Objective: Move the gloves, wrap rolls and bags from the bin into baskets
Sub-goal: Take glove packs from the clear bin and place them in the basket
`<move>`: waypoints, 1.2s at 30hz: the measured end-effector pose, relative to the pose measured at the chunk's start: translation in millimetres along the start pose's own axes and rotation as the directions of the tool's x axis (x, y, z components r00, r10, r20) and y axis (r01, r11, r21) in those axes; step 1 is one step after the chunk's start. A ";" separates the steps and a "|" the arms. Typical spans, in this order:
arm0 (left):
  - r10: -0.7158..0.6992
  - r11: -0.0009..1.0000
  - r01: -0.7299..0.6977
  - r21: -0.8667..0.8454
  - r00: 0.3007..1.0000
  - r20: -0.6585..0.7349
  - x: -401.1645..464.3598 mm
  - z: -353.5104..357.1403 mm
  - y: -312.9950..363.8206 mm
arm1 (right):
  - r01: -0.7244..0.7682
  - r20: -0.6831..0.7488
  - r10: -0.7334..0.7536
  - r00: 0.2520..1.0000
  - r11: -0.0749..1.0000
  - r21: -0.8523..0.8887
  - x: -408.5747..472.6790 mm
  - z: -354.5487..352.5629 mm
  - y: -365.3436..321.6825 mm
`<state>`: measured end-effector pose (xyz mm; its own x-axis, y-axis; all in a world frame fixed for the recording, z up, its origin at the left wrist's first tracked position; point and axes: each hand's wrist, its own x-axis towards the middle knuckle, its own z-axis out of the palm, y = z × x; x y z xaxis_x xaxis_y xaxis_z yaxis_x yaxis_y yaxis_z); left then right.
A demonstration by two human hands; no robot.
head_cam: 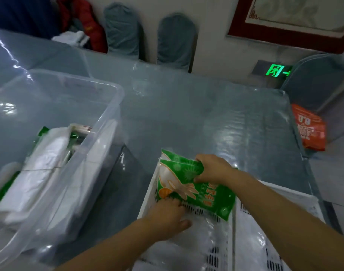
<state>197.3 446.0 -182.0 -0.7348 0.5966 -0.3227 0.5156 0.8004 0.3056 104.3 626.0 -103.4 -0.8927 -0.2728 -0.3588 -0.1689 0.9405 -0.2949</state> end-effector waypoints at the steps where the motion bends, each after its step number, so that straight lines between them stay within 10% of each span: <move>1: -0.011 1.000 0.012 0.007 0.999 -0.044 -1.6 -1.4 1.6 | 0.002 0.007 -0.002 1.000 1.000 0.016 3.2 3.6 1.7; 7: -0.061 0.996 0.077 0.053 0.962 -0.266 -6.0 -5.6 5.2 | 0.053 -0.023 -0.056 0.998 0.992 -0.119 17.4 14.4 14.5; 20: -0.192 0.979 0.204 -0.007 0.908 -0.372 -7.9 -15.9 13.1 | 0.059 0.110 -0.083 0.991 0.978 0.201 20.0 4.5 12.2; 25: -0.179 0.981 0.195 -0.001 0.899 -0.399 -4.7 -21.4 9.6 | 0.096 -0.032 -0.104 0.994 0.976 -0.194 21.3 34.4 19.6; 36: -0.096 0.941 0.193 0.280 0.941 -0.324 12.6 -40.9 -16.0 | 0.018 -0.295 -0.041 0.955 0.997 -0.079 5.5 30.8 51.0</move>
<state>161.8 438.3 -154.4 -0.8841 0.4653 -0.0428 0.4666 0.8841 -0.0252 103.6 666.2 -147.8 -0.9686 -0.2389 -0.0690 -0.2175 0.9484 -0.2309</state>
